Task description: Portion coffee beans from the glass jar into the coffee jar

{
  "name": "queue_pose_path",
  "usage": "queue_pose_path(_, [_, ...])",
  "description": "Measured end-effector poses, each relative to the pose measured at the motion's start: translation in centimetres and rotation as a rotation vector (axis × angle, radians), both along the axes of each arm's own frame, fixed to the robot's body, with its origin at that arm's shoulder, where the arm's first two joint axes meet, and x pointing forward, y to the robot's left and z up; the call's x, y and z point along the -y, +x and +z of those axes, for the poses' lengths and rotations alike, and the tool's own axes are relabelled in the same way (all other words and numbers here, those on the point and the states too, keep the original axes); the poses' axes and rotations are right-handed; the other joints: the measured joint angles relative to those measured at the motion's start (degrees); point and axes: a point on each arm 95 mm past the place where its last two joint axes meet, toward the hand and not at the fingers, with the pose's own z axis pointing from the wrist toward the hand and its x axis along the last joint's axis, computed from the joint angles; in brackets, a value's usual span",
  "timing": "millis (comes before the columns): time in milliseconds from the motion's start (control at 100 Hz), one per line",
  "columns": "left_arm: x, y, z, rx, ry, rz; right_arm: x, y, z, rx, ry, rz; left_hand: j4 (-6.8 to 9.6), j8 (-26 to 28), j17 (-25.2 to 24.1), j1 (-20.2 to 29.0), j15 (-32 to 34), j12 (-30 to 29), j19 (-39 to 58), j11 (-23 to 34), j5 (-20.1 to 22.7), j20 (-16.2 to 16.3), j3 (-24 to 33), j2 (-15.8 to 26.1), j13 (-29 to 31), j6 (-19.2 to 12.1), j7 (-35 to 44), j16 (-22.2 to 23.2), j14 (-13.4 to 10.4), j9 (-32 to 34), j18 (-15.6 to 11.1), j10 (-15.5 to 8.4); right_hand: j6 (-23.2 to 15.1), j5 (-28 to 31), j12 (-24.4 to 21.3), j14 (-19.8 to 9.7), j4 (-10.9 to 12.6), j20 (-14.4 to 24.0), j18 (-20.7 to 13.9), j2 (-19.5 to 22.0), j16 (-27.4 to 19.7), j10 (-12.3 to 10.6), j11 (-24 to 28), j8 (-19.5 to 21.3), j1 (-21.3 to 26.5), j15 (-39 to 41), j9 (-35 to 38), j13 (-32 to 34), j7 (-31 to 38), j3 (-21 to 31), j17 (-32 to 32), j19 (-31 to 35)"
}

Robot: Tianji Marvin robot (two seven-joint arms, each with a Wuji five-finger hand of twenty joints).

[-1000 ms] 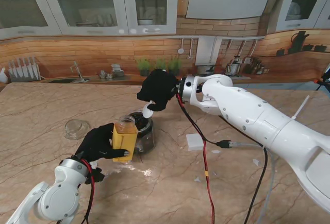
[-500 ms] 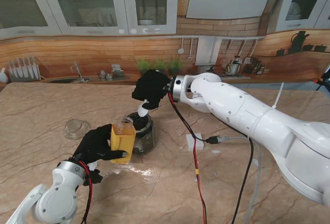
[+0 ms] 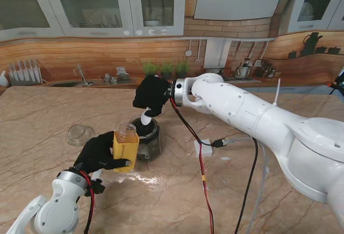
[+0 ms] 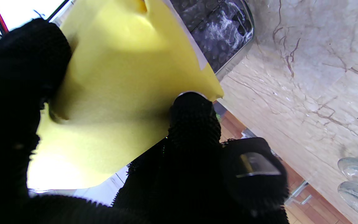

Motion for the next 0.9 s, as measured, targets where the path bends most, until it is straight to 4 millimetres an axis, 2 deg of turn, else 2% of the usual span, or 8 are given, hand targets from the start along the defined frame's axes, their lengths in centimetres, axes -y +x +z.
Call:
queue_pose_path(510, [0.1, -0.5, -0.4, -0.013, -0.002, -0.007, -0.7, 0.0, -0.7, -0.004, -0.045, 0.032, 0.00, 0.0, 0.0, 0.0, 0.0, 0.0, 0.0, 0.0, 0.0, 0.0, 0.0, 0.0, 0.0, 0.0, 0.0, 0.0, 0.0, 0.0, 0.0, 0.0, 0.0, 0.0, 0.0, 0.0, 0.0, 0.0, 0.0, 0.0, 0.0, 0.0, 0.0, 0.0, 0.0, 0.0, 0.0, 0.0, 0.0, 0.0, 0.0, 0.0])
queue_pose_path(900, [-0.2, -1.1, -0.8, -0.019, -0.008, -0.003, -1.3, 0.2, -1.6, -0.114, -0.017, 0.018, 0.00, 0.0, 0.0, 0.0, 0.0, 0.0, 0.0, 0.0, 0.0, 0.0, 0.0, 0.0, 0.0, 0.0, 0.0, 0.0, 0.0, 0.0, 0.0, 0.0, 0.0, 0.0, 0.0, 0.0, 0.0, 0.0, 0.0, 0.0, 0.0, 0.0, 0.0, 0.1, 0.0, 0.0, 0.0, 0.0, 0.0, 0.0, 0.0, 0.0])
